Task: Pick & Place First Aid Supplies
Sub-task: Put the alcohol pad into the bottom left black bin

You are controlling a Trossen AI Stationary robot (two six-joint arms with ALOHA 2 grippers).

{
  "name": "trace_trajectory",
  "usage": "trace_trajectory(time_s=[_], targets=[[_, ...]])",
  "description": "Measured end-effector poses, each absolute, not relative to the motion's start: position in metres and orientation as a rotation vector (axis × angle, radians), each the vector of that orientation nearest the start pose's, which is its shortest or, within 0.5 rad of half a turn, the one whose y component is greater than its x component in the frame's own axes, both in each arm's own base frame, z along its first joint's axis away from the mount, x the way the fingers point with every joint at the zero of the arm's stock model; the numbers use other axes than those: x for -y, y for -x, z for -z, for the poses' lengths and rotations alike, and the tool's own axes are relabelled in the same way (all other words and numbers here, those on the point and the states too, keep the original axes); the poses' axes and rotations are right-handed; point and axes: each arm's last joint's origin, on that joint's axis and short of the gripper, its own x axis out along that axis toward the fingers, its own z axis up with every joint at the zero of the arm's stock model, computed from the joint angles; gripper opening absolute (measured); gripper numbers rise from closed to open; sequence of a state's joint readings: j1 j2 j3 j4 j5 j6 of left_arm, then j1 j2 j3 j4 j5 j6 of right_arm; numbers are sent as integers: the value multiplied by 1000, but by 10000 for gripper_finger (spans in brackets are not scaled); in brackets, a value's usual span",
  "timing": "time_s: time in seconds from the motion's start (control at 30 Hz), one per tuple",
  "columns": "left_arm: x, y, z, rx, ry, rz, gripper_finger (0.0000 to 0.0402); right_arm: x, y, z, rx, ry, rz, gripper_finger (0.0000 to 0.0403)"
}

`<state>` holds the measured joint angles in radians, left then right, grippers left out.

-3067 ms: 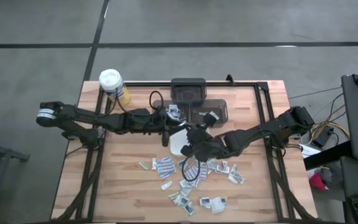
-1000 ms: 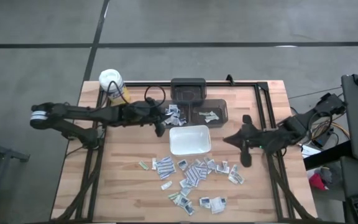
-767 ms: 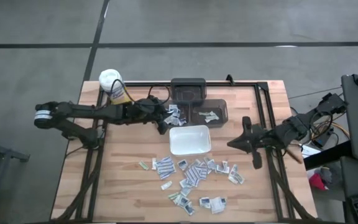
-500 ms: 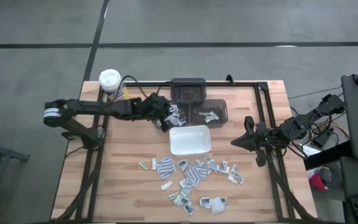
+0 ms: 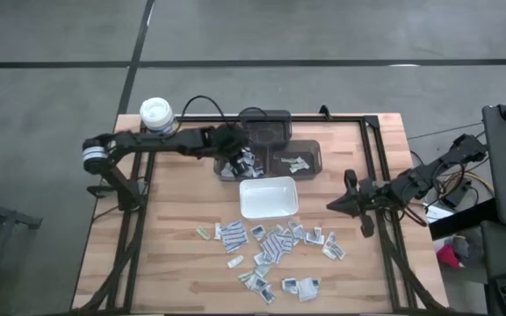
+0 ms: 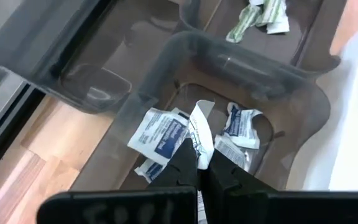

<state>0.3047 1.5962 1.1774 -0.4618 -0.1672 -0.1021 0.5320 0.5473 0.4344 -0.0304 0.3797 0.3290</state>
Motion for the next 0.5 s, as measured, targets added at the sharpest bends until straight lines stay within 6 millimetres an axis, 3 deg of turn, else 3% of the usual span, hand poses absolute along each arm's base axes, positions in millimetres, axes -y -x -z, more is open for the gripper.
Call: trace_trajectory(time_s=[0.5], targets=[[-115, -312, -246, -896, 186, -499, 0, -42, -112, -220, -91, -306, -68, 8]])
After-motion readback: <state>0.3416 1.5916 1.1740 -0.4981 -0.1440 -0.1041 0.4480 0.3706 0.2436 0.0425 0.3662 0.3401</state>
